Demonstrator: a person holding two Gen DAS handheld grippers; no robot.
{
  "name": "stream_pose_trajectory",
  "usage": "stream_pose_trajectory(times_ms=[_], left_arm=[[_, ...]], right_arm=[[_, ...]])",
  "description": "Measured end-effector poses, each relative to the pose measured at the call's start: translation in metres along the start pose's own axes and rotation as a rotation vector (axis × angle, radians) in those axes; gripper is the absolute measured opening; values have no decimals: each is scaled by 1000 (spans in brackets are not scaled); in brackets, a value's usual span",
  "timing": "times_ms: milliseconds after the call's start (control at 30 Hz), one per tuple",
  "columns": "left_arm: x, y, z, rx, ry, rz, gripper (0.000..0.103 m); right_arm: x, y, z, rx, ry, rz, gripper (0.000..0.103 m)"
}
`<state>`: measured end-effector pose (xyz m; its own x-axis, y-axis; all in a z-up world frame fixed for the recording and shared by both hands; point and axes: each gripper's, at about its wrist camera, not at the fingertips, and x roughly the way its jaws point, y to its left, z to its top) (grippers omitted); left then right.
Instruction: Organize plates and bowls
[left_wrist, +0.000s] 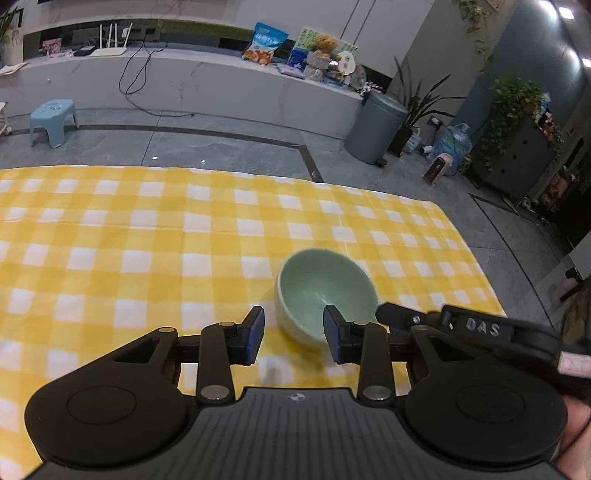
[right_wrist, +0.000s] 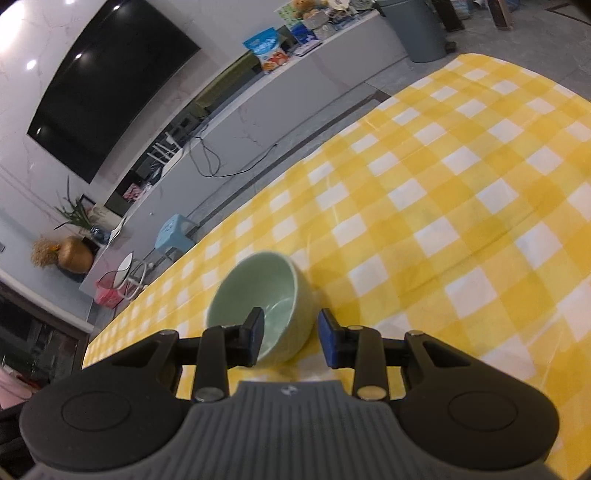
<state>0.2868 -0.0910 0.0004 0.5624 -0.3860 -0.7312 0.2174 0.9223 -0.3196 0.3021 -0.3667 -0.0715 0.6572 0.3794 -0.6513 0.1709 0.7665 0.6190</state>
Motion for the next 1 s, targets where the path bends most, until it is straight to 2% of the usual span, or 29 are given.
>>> stream_pose_trajectory(times_ms=[167, 367, 567, 700, 1000], left_arm=[[26, -1, 12, -38, 25, 8, 39], [50, -9, 17, 23, 54, 70, 38], [65, -18, 16, 96, 73, 132, 22], [72, -20, 13, 110, 103, 162, 12], [68, -35, 10, 211, 78, 194, 10]], right_arm=[[14, -4, 2, -6, 25, -27, 31], [19, -4, -2, -31, 21, -5, 24], [22, -1, -5, -66, 22, -4, 21], [25, -2, -7, -66, 30, -8, 21], [28, -4, -11, -55, 23, -36, 17]])
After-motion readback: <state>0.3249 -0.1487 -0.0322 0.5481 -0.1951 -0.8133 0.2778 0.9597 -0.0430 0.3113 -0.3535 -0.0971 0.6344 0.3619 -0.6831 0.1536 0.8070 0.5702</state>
